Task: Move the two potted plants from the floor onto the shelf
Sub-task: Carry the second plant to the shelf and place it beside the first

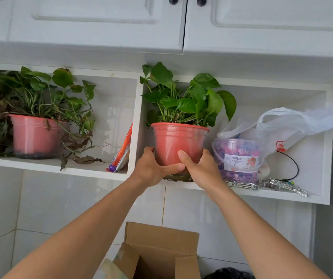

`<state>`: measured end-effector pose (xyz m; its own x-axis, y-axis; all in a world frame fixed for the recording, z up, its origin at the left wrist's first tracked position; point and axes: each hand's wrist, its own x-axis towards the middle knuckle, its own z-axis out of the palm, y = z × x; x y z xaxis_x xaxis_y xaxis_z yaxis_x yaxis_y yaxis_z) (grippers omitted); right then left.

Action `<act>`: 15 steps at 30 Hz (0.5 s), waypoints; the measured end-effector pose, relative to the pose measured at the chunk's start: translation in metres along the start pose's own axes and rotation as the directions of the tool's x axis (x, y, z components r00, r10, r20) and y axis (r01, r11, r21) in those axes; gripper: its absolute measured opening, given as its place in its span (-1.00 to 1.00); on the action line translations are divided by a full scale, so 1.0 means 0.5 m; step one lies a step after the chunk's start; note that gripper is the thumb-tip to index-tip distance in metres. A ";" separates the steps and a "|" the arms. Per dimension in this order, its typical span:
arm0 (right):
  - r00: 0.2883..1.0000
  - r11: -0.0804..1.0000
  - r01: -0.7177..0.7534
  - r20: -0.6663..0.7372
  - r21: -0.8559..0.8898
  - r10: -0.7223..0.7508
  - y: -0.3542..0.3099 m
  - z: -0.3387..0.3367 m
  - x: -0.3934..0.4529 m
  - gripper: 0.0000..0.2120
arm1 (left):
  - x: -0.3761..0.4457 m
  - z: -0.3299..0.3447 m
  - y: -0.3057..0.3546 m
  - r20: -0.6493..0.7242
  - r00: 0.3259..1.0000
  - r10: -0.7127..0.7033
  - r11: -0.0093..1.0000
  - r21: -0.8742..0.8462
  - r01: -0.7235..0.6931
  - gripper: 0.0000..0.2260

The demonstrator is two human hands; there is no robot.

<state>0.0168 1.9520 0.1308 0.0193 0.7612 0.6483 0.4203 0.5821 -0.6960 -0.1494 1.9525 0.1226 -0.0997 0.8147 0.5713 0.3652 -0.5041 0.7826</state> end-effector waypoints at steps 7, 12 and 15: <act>1.000 1.000 0.004 -0.005 -0.021 -0.004 0.012 0.014 0.014 -0.37 | 0.025 0.005 -0.014 -0.008 0.999 -0.048 0.989 0.141 0.049 -0.25; 1.000 0.999 0.020 -0.013 -0.041 -0.021 0.025 0.024 0.033 -0.39 | 0.038 0.002 -0.015 0.014 0.999 -0.052 0.972 0.231 0.047 -0.31; 1.000 0.998 0.020 0.006 -0.055 -0.020 0.029 0.027 0.046 -0.38 | 0.044 0.001 -0.011 0.029 0.998 -0.059 0.961 0.272 0.049 -0.35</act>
<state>0.0111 1.9821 0.1315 0.0057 0.7512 0.6601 0.4695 0.5808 -0.6650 -0.1530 1.9732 0.1306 -0.0943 0.8512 0.5163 0.5975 -0.3664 0.7132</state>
